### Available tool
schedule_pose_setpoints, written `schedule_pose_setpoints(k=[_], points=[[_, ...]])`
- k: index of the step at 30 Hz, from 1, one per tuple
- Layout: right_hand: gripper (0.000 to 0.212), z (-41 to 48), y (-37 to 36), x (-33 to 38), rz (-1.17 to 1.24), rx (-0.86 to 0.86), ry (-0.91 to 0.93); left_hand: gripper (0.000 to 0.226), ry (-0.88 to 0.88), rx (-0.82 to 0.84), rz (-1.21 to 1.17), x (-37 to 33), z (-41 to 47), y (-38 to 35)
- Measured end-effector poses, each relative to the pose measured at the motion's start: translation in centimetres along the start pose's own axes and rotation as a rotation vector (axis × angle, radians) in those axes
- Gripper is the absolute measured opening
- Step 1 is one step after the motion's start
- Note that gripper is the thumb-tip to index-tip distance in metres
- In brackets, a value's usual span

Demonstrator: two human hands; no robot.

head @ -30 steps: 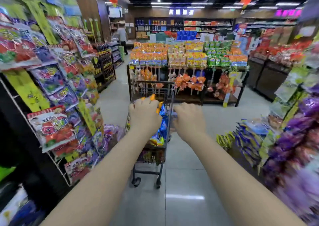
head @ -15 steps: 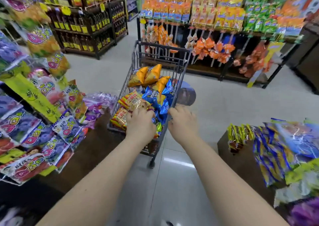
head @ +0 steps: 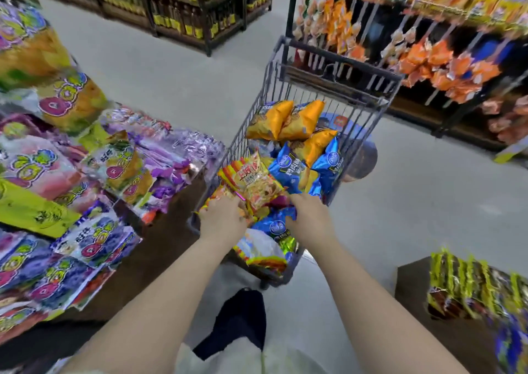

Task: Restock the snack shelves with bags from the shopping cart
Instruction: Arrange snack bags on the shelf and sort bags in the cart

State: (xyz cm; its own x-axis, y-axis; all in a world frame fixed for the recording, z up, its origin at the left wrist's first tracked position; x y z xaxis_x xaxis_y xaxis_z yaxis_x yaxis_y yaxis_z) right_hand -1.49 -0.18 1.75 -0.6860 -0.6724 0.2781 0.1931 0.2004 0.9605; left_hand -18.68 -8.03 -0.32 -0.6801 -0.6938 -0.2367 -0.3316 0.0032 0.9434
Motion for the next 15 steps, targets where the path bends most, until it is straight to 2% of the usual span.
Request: schedule_pose_setpoints(k=[9, 15], points=[[0.029, 12.3, -6.5, -5.9, 0.229, 0.211, -0.065, 0.032, 0.216, 0.282, 0.022, 0.6, 12.8, -6.4], [0.048, 17.1, -11.8, -9.7, 0.393, 0.365, -0.139, 0.04, 0.537, 0.472, -0.379, 1.8, 15.1, -12.8]])
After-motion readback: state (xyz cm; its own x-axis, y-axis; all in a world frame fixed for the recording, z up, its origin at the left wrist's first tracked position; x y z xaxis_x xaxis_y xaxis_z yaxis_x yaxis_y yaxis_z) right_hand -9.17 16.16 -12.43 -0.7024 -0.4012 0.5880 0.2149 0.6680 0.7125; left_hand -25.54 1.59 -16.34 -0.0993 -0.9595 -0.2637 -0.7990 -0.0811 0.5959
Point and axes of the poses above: each hand's wrist, its own z-axis towards the middle knuckle, its own y-axis out of the back of the hand, x = y × z, the point moved 10 cm from there along z, towards the middle knuckle, and after that the axes turned 15 degrees about y, right-handed, at the moved point
